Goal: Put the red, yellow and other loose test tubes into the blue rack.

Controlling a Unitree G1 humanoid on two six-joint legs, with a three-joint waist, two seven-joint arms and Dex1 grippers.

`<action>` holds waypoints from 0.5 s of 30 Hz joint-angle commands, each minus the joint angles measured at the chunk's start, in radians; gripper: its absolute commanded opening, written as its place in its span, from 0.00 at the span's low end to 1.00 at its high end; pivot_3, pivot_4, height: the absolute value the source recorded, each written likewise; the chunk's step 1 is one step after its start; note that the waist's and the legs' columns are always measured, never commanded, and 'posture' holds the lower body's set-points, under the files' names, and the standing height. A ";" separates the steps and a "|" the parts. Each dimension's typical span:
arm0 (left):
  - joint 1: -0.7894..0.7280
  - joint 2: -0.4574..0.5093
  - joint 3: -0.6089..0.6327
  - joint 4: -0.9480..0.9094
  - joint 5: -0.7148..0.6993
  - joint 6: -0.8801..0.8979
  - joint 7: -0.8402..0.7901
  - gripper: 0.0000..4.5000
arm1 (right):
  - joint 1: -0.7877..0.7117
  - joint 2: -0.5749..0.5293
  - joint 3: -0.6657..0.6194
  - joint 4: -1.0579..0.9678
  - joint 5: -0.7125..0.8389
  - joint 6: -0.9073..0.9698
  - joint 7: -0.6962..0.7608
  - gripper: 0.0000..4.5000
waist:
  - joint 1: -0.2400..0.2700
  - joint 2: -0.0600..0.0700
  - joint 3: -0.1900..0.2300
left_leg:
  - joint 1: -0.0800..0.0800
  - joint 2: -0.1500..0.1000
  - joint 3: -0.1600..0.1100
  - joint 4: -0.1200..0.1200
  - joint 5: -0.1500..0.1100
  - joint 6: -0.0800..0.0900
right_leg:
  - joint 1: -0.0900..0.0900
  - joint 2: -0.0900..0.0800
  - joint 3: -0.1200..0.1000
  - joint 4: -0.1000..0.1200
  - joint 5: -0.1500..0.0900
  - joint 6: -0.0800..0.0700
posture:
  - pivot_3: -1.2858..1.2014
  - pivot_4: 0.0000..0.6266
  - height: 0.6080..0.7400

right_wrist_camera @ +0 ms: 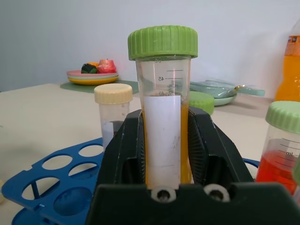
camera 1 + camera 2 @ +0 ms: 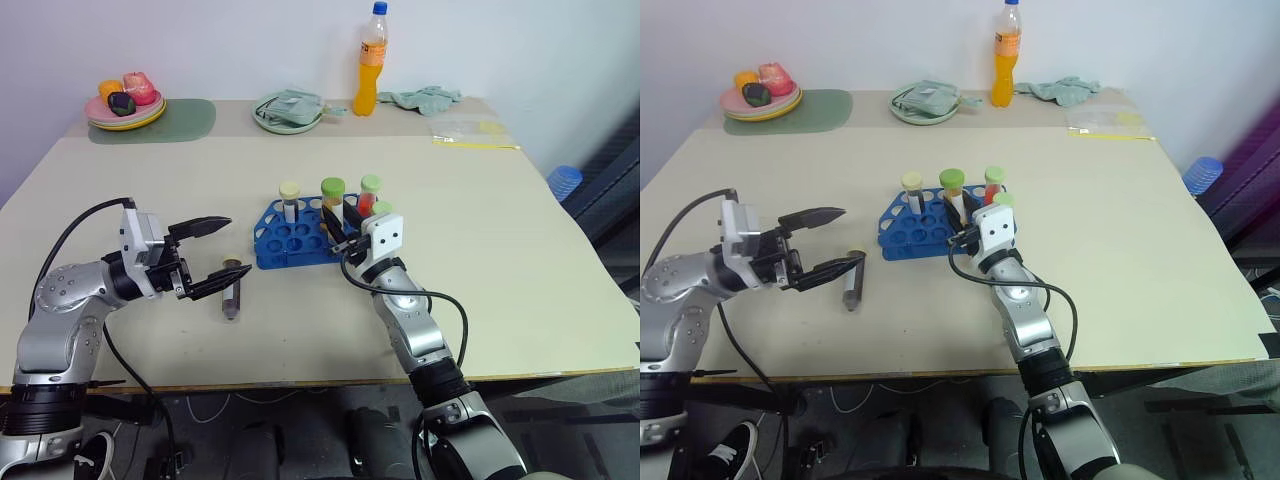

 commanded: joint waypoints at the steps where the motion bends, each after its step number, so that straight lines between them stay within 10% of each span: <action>1: -0.020 0.011 0.010 -0.037 -0.009 0.011 0.010 1.00 | 0.012 0.017 -0.005 -0.024 -0.007 -0.008 0.001 0.17 | 0.000 0.000 0.000 | 0.000 0.000 0.000 0.000 0.000 0.000 | 0.000 0.000 0.000 0.000 0.000 0.000 | 0.52 0.24 1.00; 15: 0.001 0.032 0.028 -0.063 -0.021 0.041 0.006 1.00 | 0.025 0.083 -0.083 0.045 0.047 -0.051 -0.018 0.17 | 0.001 0.000 0.000 | 0.001 0.000 0.000 0.000 0.000 0.000 | 0.001 0.000 0.000 0.000 -0.001 -0.002 | 0.52 0.24 1.00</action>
